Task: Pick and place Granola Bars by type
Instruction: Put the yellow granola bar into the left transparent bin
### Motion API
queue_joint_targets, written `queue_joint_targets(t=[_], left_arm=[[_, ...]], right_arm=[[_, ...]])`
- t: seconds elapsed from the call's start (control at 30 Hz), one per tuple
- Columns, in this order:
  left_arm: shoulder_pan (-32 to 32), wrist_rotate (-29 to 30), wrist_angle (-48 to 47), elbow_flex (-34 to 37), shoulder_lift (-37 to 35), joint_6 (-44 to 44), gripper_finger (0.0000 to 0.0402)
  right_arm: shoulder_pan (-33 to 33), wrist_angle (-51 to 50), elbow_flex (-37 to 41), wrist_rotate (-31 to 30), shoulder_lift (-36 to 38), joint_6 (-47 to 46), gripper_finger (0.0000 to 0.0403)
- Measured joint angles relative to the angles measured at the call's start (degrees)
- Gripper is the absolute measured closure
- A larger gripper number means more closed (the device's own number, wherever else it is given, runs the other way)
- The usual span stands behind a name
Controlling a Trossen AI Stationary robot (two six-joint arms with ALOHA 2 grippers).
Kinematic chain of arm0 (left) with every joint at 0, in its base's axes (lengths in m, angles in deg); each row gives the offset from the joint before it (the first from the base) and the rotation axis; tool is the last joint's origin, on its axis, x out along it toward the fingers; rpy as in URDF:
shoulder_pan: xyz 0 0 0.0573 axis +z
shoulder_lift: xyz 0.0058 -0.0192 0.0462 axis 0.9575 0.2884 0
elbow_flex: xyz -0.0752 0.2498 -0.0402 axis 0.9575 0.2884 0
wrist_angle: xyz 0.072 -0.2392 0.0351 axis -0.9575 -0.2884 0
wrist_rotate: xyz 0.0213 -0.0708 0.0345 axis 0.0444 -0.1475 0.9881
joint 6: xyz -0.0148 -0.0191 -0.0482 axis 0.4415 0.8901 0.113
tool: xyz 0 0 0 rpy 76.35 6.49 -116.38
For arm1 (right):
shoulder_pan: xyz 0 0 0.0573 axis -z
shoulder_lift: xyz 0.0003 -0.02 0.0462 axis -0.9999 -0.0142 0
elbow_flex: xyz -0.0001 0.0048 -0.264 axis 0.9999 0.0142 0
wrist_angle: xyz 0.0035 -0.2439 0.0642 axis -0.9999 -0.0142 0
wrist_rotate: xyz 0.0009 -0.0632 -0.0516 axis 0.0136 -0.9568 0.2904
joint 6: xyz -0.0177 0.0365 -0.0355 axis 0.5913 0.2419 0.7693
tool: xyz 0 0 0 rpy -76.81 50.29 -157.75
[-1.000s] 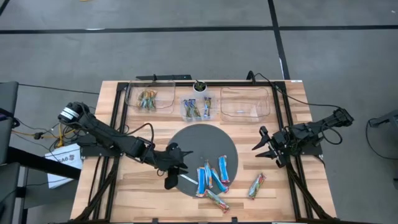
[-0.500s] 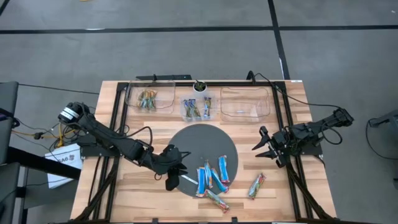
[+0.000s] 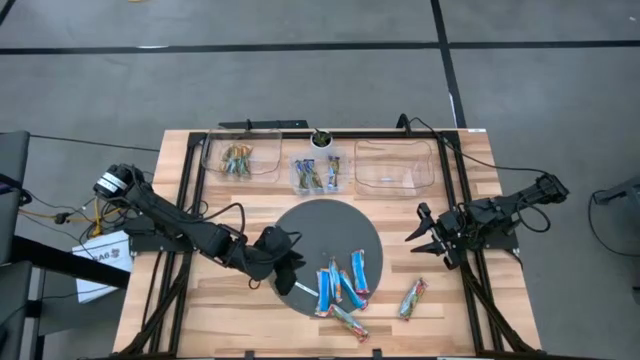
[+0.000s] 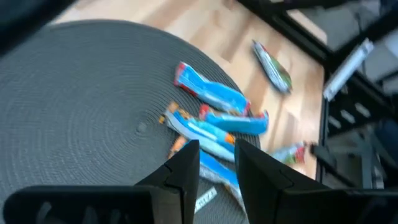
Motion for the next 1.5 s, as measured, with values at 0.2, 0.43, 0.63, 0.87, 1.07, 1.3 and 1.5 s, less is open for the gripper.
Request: queue_joint_targets(t=[0.2, 0.43, 0.63, 0.87, 1.07, 1.3, 1.5], left_arm=[[-0.18, 3.78, 0.06, 0.0, 0.0, 5.19, 0.0308], [-0.05, 5.05, 0.78, -0.86, 3.59, 10.06, 0.0308], [0.3, 3.04, -0.47, -6.22, 10.41, 12.95, 0.0308], [0.35, 3.12, -17.39, -21.73, 20.51, 16.61, 0.0308], [0.35, 3.09, -30.9, -35.42, 29.01, 20.09, 0.0308], [0.35, 1.03, -35.07, -44.91, 36.83, 22.54, 0.0308], [0.49, 0.05, -35.17, -45.06, 38.51, 25.8, 0.0308]], right_arm=[[0.0, 0.0, -0.01, 0.0, 0.0, 0.0, 0.0264], [0.02, -0.02, 0.01, 0.0, 0.02, 0.0, 0.0266], [0.01, -0.12, -0.01, 0.02, 0.02, 0.0, 0.0264], [0.01, -0.15, -0.01, 0.04, 0.01, 0.0, 0.0266], [0.01, -0.26, -0.01, 0.05, 0.0, 0.0, 0.0264], [0.0, -0.26, 0.01, 0.04, 0.02, 0.0, 0.0264], [0.02, -0.26, -0.01, 0.04, 0.02, 0.0, 0.0266]])
